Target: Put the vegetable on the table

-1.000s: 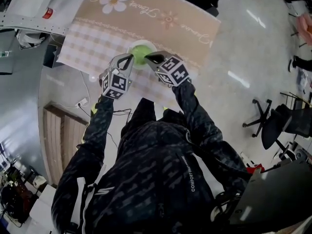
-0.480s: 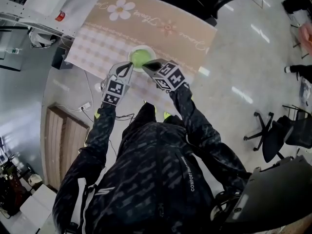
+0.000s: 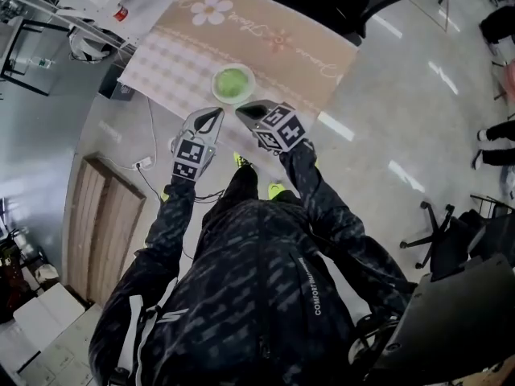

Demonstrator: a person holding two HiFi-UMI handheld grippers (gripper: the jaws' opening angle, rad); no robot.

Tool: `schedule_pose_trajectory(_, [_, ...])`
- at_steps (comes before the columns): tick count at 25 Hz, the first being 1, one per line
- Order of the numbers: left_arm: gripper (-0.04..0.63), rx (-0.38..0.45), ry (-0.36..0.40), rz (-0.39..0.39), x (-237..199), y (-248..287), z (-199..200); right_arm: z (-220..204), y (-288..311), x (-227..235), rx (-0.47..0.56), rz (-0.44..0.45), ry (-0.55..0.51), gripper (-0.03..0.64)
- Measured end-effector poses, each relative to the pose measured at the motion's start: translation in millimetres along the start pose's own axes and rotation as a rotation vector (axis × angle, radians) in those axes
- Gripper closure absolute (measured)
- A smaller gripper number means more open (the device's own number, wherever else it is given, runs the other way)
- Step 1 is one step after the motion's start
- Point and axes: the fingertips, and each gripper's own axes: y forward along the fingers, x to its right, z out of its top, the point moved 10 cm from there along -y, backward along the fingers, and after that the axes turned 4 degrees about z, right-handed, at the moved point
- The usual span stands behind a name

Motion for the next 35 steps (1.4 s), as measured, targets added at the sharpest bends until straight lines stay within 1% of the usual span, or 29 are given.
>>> schedule_pose_trajectory(5, [0.597,0.01,-0.064,0.03,32.1,-31.7,-6.0,-13.2,-13.6,-27.4,0.025,0.028,-0.012,0.614])
schedule_pose_trajectory(10, [0.597,0.054,-0.176,0.041,61.7,-62.8,-11.8,-27.0,-24.7,-54.5,0.049,0.047,-0.009,0.614])
schedule_pose_trajectory(12, [0.597,0.07,-0.2,0.037,69.0,-71.6,-13.0,-30.9,-27.5,-64.1,0.054,0.053,-0.005,0.614])
schedule_pose_trajectory(16, [0.597,0.072,-0.2,0.032,78.5,-80.5,-18.1,-37.8,-29.9,-75.6,0.047,0.058,-0.001,0.614])
schedule_pose_trajectory(21, [0.597,0.093,-0.223,0.013,87.9,-95.3,-24.2,-41.5,-36.6,-91.6,0.052,0.031,0.001,0.614])
schedule_pose_trajectory(27, [0.597,0.111,-0.237,-0.014,96.2,-122.0,-32.7,-45.8,-43.4,-125.3,0.07,0.0,0.002,0.614])
schedule_pose_trajectory(35, [0.597,0.148,-0.225,-0.032,107.7,-159.5,-41.1,-57.3,-46.5,-172.1,0.088,-0.04,-0.002,0.614])
